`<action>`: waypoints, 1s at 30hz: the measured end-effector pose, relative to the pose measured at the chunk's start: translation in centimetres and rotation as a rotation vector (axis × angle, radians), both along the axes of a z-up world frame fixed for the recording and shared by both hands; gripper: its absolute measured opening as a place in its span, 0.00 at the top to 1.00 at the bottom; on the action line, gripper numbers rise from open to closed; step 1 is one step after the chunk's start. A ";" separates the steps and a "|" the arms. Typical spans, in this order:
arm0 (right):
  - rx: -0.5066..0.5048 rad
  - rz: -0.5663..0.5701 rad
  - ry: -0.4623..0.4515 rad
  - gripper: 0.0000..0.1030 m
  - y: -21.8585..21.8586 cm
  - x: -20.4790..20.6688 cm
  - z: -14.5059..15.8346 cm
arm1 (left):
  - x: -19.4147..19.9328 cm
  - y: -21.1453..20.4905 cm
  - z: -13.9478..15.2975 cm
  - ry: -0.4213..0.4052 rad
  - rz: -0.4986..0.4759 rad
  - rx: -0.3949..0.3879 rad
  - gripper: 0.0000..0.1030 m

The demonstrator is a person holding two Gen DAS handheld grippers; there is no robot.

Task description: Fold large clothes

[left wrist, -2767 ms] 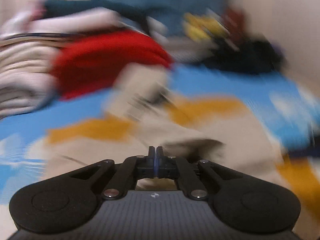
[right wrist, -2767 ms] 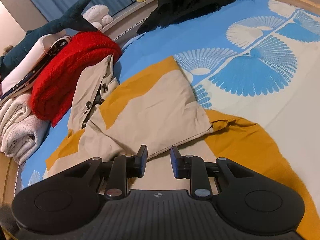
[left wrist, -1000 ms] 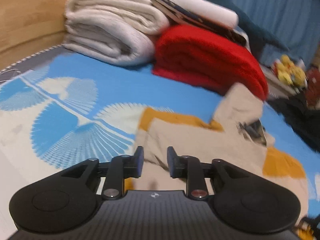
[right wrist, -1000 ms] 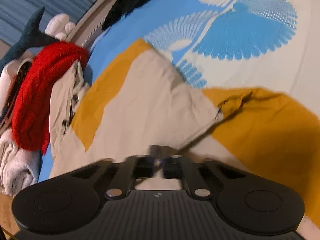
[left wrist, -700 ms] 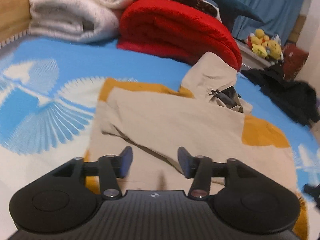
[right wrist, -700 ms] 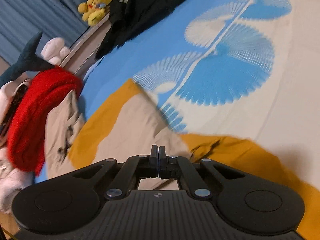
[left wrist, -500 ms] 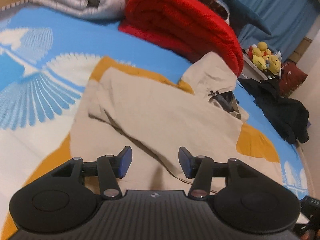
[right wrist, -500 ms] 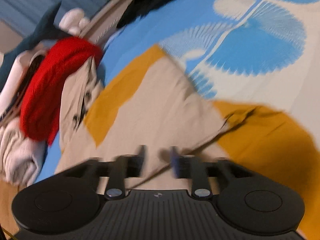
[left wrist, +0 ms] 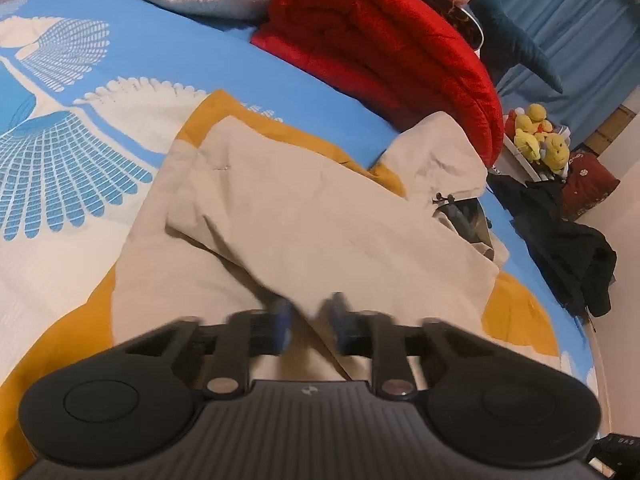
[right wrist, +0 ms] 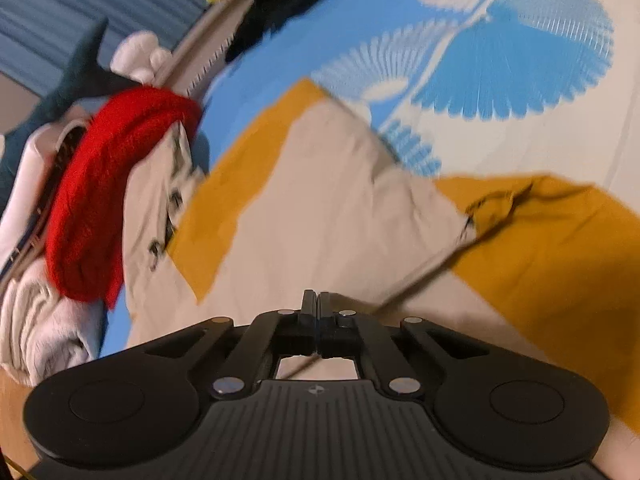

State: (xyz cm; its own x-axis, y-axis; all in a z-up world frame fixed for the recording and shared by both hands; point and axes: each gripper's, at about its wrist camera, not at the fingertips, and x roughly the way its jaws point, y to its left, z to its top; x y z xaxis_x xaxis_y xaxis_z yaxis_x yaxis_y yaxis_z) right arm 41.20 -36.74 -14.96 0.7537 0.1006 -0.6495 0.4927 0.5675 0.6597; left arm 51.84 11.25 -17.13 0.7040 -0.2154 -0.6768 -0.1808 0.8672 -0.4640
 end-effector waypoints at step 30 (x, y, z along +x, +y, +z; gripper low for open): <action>-0.197 0.169 0.148 0.51 4.8 1.1 1.9 | -7.7 -7.2 7.0 0.001 -0.161 0.530 0.65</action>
